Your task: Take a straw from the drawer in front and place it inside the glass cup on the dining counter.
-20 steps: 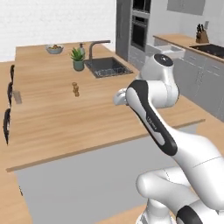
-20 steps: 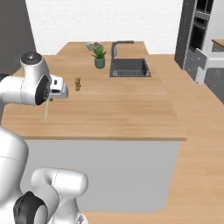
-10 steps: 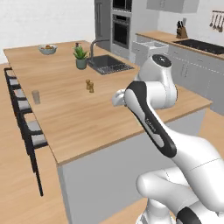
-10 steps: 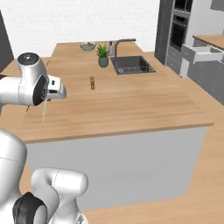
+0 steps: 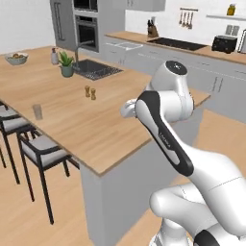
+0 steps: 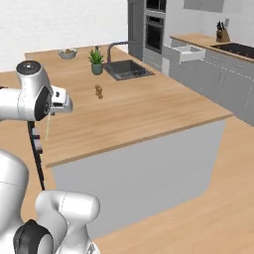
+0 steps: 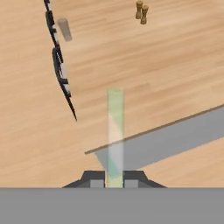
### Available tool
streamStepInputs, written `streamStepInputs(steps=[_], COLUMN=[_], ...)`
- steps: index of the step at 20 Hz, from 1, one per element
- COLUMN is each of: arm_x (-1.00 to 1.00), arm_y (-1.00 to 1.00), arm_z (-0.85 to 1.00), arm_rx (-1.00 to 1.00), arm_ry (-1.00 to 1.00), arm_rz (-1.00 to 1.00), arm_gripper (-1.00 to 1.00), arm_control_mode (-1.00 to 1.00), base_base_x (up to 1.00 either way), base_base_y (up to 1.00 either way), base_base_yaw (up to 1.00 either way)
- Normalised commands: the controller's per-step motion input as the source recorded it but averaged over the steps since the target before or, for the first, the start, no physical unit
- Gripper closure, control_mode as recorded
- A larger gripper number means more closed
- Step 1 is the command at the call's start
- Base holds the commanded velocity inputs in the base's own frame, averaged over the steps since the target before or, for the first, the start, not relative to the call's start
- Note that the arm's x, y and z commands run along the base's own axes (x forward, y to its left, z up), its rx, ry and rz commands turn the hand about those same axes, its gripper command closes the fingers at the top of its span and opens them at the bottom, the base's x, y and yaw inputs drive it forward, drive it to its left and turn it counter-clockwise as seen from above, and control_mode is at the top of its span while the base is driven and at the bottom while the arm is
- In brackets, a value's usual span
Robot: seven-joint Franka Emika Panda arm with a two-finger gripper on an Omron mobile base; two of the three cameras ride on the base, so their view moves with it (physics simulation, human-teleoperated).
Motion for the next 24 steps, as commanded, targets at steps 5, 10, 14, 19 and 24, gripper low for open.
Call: streamStepInputs(steps=[5, 10, 14, 19, 24], arm_x=[0.00, 0.00, 0.00, 0.00, 0.00], arm_y=[0.00, 0.00, 0.00, 0.00, 0.00], arm_z=[0.00, 0.00, 0.00, 0.00, 0.00], arm_rx=[0.00, 0.00, 0.00, 0.00, 0.00], arm_ry=[0.00, 0.00, 0.00, 0.00, 0.00], arm_rz=[0.00, 0.00, 0.00, 0.00, 0.00], arm_gripper=[1.00, 1.00, 1.00, 1.00, 1.00], arm_control_mode=[1.00, 1.00, 1.00, 1.00, 1.00], base_base_x=[-0.06, -0.05, -0.06, -0.20, -0.23], base_base_y=[1.00, 1.00, 1.00, 1.00, 1.00], base_base_yaw=[-0.52, -0.52, -0.51, -0.50, -0.48])
